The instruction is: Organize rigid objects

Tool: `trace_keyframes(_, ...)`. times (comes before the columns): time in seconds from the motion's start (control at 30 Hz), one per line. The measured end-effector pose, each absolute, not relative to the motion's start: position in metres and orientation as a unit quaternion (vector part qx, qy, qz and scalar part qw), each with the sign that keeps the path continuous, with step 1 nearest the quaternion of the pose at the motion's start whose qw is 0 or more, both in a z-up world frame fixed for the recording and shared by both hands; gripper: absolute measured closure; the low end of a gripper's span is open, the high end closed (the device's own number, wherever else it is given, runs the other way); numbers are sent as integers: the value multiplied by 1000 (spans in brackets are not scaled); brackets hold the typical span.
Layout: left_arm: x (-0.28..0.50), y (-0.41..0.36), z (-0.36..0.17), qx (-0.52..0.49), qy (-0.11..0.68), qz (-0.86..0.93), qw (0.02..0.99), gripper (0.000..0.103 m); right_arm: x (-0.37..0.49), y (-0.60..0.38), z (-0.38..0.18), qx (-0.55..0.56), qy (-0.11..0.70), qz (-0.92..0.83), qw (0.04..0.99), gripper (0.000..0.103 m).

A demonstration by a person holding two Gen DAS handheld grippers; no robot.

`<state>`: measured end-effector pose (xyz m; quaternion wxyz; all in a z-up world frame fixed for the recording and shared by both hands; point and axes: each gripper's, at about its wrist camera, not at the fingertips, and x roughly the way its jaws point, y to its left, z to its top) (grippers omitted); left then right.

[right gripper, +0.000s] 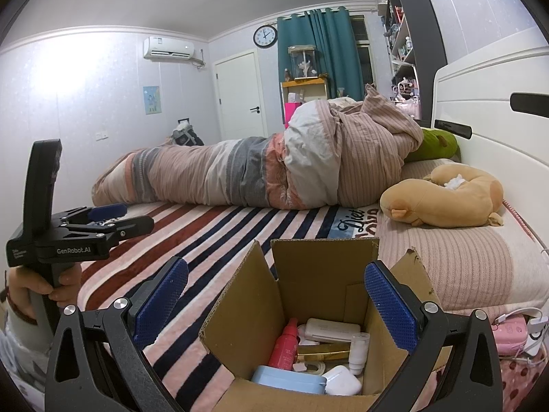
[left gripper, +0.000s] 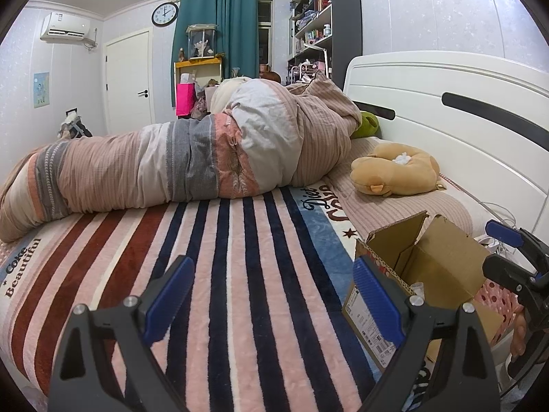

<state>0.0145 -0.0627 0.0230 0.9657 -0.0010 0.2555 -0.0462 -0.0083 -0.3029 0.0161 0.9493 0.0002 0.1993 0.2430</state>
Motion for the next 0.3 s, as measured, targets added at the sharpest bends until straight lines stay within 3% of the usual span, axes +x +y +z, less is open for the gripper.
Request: trace_keyframes(0.3, 14, -63, 23, 0, 256, -44, 966, 10, -8, -303, 16, 1, 199, 244, 949, 0)
